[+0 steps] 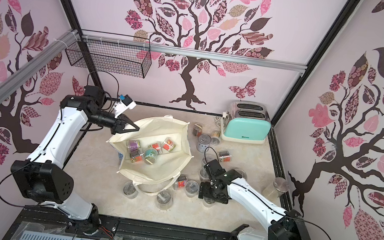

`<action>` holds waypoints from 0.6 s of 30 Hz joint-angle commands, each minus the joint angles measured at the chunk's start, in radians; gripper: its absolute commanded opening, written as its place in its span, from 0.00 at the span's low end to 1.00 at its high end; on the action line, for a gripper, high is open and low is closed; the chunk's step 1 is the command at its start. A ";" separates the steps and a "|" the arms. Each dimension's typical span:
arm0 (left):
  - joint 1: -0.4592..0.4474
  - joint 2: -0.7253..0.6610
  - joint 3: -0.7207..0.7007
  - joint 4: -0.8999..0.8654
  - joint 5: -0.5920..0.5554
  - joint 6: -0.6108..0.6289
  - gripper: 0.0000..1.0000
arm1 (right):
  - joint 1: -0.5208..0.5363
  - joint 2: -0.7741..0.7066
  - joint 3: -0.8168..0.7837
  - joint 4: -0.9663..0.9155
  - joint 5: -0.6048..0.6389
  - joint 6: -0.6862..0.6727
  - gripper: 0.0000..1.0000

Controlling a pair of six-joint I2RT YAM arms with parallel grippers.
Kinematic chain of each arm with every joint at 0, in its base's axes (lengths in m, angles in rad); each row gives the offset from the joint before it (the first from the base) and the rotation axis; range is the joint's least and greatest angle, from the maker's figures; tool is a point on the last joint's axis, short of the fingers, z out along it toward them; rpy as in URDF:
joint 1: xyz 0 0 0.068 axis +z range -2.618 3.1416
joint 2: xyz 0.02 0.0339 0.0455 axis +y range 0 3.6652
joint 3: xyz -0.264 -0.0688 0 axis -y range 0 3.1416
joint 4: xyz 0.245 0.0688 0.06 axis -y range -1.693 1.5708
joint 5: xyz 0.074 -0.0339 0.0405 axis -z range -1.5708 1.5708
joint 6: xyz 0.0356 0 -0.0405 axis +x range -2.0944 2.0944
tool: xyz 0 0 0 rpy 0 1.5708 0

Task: Take out the seed jars from the canvas bag
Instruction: Place the seed jar at the center of the board, then pick up the seed jar from the canvas bag.

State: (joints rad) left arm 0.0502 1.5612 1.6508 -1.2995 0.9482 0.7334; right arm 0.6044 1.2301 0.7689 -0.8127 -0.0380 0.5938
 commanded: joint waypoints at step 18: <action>-0.016 -0.029 -0.019 0.030 0.028 -0.050 0.00 | 0.344 0.082 0.636 0.137 0.140 -0.054 0.89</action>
State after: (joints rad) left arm 0.0437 1.5566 1.6398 -1.2907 0.9482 0.7235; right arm 0.8845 1.2243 1.3533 -0.7391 0.0582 0.5171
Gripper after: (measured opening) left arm 0.074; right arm 0.887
